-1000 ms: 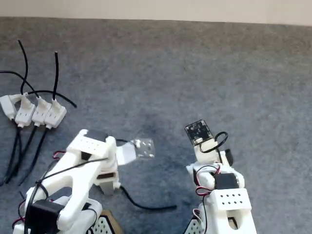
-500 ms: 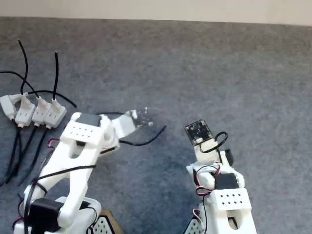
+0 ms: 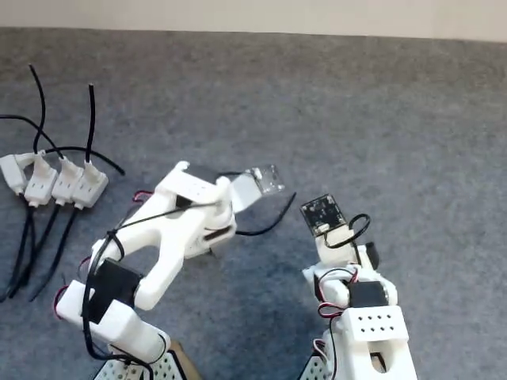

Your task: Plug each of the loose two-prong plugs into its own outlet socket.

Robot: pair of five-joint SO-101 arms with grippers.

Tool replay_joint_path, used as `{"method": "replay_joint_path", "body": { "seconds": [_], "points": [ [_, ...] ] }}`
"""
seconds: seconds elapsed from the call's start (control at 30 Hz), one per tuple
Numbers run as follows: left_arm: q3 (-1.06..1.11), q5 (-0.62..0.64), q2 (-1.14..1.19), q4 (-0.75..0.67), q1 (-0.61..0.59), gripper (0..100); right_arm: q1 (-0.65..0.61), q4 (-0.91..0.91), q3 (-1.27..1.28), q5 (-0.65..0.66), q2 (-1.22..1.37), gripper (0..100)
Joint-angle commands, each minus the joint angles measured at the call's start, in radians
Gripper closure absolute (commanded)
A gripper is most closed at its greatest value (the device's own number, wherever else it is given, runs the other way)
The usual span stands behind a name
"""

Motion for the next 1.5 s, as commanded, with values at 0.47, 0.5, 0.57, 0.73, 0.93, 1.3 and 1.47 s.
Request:
{"method": "replay_joint_path", "body": {
  "seconds": [0.47, 0.5, 0.57, 0.73, 0.93, 1.3, 1.47],
  "points": [
    [-0.179, 0.017, -0.283, 0.247, -0.173, 69, -0.008, -0.007, -0.005, -0.008, 0.008, 60.6],
    [-0.179, 0.025, -0.292, 0.244, -0.191, 69, -0.008, 0.007, -0.005, -0.008, 0.008, 60.6],
    [-0.179, 0.112, -0.300, 0.229, -0.246, 69, -0.007, 0.035, -0.019, -0.008, 0.008, 60.6],
    [-0.047, 0.658, -0.300, -0.002, -0.404, 69, -0.007, 0.113, -0.202, 0.037, 0.019, 60.6],
    [0.120, 0.822, -0.302, -0.196, -0.453, 69, -0.008, 0.208, -0.527, 0.038, 0.278, 60.6],
    [0.242, 0.756, -0.302, -0.364, -0.484, 69, -0.031, 0.054, -0.839, 0.029, 1.020, 60.6],
    [0.243, 0.750, -0.302, -0.364, -0.484, 69, -0.031, -0.002, -0.897, -0.023, 1.216, 60.6]
  ]
}}
